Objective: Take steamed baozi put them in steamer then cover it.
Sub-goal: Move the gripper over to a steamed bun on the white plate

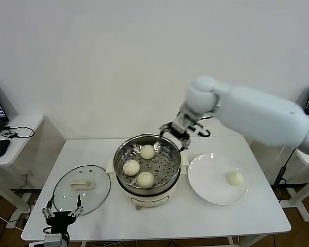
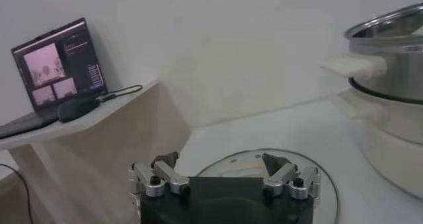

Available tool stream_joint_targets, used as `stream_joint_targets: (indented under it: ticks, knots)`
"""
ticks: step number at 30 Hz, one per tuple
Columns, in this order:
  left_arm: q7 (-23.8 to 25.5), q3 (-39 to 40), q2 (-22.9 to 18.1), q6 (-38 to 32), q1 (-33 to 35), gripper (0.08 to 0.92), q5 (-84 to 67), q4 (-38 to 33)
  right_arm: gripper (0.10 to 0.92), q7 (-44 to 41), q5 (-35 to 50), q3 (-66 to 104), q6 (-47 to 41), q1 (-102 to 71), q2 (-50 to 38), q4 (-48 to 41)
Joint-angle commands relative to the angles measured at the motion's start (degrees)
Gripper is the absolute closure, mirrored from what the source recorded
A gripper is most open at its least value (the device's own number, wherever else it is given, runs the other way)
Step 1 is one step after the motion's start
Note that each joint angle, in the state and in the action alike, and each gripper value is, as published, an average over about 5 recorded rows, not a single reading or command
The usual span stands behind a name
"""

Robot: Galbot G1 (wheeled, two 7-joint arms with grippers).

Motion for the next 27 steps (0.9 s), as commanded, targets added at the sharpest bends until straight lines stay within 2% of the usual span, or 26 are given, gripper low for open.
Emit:
stream_joint_targets:
  ticks: [1,6,12,19,27]
  knots:
    - [0.6,0.2,0.5,0.3,-0.1,0.177,-0.8,0.5,0.203,-4.7,2.2,6.8,-20.4,-7.3,-15.9,-2.7]
    - [0.8,-0.2,0.8,0.7,-0.6,0.177,-1.3,1.7,0.203,-5.5,-5.8,14.3,-17.8,-17.1,-18.6,-3.9]
    - [0.9,0.2,0.6,0.7,-0.1,0.177,-1.2,2.4,0.203,-5.1,-14.9,21.9,-14.5,-28.1,-18.0,-6.1]
    - [0.9,0.5,0.3,0.7,0.2,0.177,-0.9,2.3,0.203,-3.2,-19.8,24.1,-11.8,-34.5,-15.3,-11.7]
    - [0.8,0.2,0.3,0.6,0.3,0.177,-0.6,3.3,0.203,2.6,-21.6,26.3,-10.5,-37.7,-8.9,-19.6]
